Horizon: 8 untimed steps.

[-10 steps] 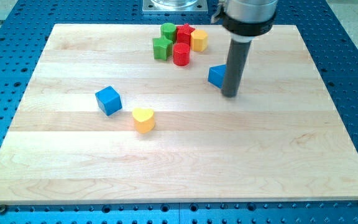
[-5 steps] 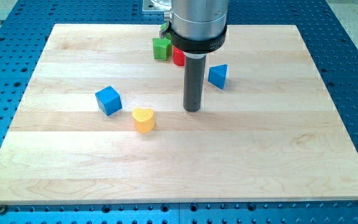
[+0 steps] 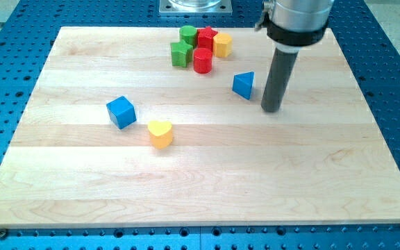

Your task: Push the triangle into the red circle

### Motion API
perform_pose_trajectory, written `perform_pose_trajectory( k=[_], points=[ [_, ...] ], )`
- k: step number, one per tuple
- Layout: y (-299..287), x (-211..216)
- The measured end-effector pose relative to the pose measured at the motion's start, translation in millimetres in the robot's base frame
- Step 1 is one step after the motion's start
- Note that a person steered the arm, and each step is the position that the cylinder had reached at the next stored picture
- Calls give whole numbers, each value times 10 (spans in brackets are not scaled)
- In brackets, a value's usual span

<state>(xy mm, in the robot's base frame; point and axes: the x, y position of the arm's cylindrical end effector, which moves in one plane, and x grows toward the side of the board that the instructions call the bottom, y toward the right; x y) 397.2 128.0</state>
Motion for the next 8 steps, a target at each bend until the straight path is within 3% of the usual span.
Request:
perform_pose_trajectory(
  k=[1, 2, 4, 5, 7, 8],
  points=[
    [-105, -556],
    [-231, -523],
    [246, 346],
    [138, 351],
    [-251, -278],
    [-251, -278]
  ],
)
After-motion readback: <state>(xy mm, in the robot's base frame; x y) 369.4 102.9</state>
